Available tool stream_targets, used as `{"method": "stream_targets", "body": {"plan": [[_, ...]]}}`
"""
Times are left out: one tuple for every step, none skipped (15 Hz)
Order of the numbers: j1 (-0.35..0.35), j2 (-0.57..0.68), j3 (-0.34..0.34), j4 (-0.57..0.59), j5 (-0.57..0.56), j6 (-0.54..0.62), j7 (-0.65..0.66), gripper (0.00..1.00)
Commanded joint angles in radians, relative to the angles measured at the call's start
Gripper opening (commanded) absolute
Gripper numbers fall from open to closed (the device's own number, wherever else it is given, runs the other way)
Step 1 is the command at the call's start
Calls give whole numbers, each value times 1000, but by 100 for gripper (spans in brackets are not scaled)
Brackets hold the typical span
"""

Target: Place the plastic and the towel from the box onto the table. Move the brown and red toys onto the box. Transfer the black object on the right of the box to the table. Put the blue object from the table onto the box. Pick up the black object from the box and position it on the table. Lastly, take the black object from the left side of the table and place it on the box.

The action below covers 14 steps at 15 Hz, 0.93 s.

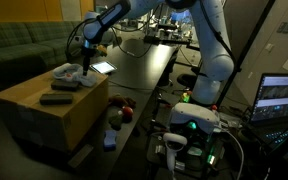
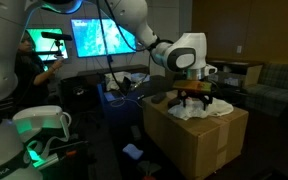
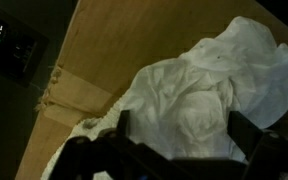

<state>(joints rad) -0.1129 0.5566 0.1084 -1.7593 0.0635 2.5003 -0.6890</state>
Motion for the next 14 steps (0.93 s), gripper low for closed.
{"method": "stream_targets", "body": {"plan": [[8, 17, 3, 4, -25, 61, 21, 100], [10, 19, 3, 0, -30, 73, 20, 100], [15, 27, 0, -5, -42, 99, 23, 100], [17, 35, 0, -7, -49, 117, 24, 100], [21, 44, -2, -9, -59, 136, 28, 100], [25, 56, -5, -10, -71, 155, 30, 100], [29, 66, -7, -9, -86, 160, 35, 100], [32, 75, -11, -8, -101, 169, 46, 100], [29, 81, -7, -8, -109, 165, 45, 100], [31, 85, -10, -7, -124, 162, 53, 100], [26, 82, -5, -7, -130, 147, 49, 81], [18, 79, 3, -6, -131, 126, 38, 74], [11, 70, 9, -7, -129, 101, 28, 66], [2, 64, 17, -7, -125, 80, 14, 59]]}}
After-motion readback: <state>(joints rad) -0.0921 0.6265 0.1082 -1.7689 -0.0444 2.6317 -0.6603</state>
